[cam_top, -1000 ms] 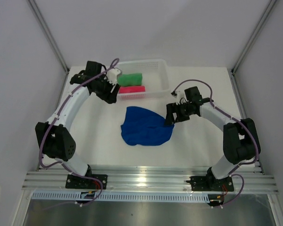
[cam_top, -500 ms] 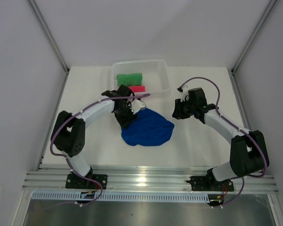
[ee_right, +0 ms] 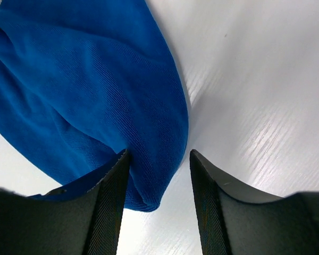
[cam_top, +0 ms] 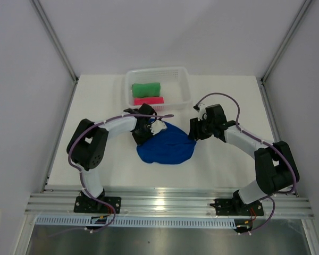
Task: Roll the towels
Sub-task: Flatten the towel
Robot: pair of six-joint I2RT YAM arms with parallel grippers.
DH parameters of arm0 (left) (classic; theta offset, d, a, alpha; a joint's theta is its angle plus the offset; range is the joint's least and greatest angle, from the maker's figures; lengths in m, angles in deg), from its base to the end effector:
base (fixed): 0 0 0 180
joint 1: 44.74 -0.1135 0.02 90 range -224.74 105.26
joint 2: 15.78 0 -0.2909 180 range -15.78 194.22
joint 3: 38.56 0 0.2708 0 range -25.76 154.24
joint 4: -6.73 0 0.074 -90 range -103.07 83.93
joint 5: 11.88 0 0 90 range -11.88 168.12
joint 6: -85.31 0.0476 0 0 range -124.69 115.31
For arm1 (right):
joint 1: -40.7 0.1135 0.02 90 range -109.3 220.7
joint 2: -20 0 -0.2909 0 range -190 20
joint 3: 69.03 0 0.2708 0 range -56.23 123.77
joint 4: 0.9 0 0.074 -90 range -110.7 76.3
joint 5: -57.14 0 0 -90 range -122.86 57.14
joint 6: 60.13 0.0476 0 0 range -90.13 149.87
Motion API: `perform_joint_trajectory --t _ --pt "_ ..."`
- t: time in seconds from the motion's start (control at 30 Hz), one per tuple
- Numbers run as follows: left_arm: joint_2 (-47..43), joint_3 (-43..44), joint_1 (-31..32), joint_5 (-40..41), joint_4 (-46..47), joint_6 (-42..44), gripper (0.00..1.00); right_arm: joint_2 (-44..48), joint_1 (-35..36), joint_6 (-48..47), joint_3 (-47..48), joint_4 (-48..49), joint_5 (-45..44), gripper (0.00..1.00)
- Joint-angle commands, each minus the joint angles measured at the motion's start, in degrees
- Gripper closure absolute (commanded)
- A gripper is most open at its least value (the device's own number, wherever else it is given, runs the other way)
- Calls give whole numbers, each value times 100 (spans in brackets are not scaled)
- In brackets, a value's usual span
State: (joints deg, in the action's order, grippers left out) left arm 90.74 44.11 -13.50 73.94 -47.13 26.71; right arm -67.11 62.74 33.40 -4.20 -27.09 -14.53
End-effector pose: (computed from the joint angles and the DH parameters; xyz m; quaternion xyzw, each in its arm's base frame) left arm 0.3199 -0.1981 0.1642 0.5198 0.8468 -0.0361 0.1070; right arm 0.3048 0.1396 0.2121 -0.2042 0.9020 0.2227 0.3084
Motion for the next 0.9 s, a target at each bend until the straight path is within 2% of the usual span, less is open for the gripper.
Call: perform_joint_trajectory --t 0.0,0.03,0.17,0.27,0.3,0.4,0.6,0.7,0.87 --pt "27 203 13 -195 -16 -20 85 -43 28 122 -70 205 -22 48" --pt "35 220 22 -231 -77 -28 99 -52 28 156 -88 214 -22 49" --pt "-140 343 -48 -442 -201 -238 99 -121 37 157 -132 187 21 54" --pt "-430 677 -145 -679 -455 -371 99 -227 37 157 -141 187 144 65" --pt "-561 825 -154 -732 -525 -389 99 -288 37 165 -141 170 162 77" --pt "-711 1300 -189 -899 -912 -468 99 -272 20 139 -71 47 22 100" --pt "-1089 2373 -224 -1330 -1764 -547 99 509 -51 -255 394 -602 -372 100" --pt "-1361 2900 -224 -1645 -2186 -460 99 1247 -95 -666 887 -1147 -584 100" --pt "-1704 3472 -215 -2112 -2713 -240 99 2582 -112 -1301 1300 -1605 -217 100"
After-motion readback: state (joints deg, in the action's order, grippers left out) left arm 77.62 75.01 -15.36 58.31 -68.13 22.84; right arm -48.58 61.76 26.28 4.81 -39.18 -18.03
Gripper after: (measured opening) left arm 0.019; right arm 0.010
